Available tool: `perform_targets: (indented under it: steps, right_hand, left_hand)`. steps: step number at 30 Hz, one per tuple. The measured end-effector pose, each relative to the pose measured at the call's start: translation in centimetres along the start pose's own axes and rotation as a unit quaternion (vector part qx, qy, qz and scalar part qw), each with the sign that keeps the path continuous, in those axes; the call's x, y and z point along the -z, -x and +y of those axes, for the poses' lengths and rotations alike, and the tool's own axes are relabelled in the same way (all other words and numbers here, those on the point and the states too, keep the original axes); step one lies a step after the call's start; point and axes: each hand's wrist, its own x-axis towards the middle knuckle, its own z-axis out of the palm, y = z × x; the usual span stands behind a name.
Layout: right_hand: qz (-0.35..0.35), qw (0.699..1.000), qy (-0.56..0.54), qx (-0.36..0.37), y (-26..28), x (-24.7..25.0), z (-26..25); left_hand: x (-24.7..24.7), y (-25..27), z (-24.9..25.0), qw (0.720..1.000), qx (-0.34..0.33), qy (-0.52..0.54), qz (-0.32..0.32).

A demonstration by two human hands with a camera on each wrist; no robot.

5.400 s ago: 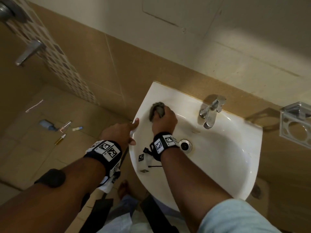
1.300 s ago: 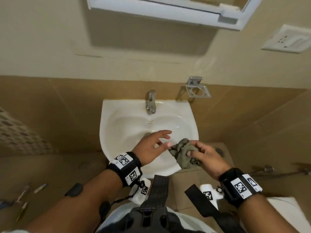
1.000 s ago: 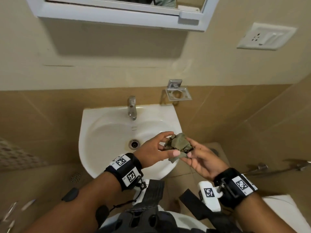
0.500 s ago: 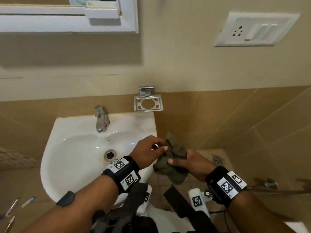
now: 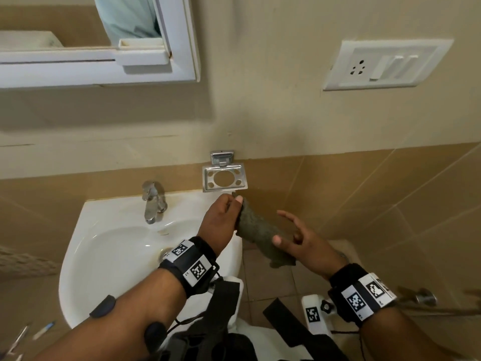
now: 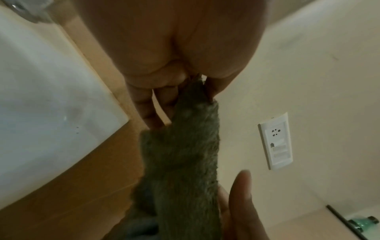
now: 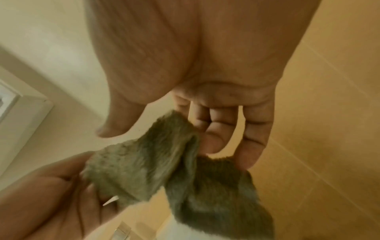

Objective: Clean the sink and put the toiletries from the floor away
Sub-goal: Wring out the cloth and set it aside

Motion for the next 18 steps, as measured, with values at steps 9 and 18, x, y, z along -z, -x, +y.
perform_targets:
  steps: [9, 18]
  right_hand:
    - [-0.015, 0.992, 0.059, 0.111, -0.5, -1.0, -4.6]
    - [-0.082, 0.995, 0.005, 0.056, -0.5, -3.5, -8.4]
  left_hand:
    - [1.8, 0.3, 5.6, 0.956, -0.185, -0.082, -0.211]
    - [8.7, -1.6, 7.3, 0.962, -0.034, 0.059, -0.266]
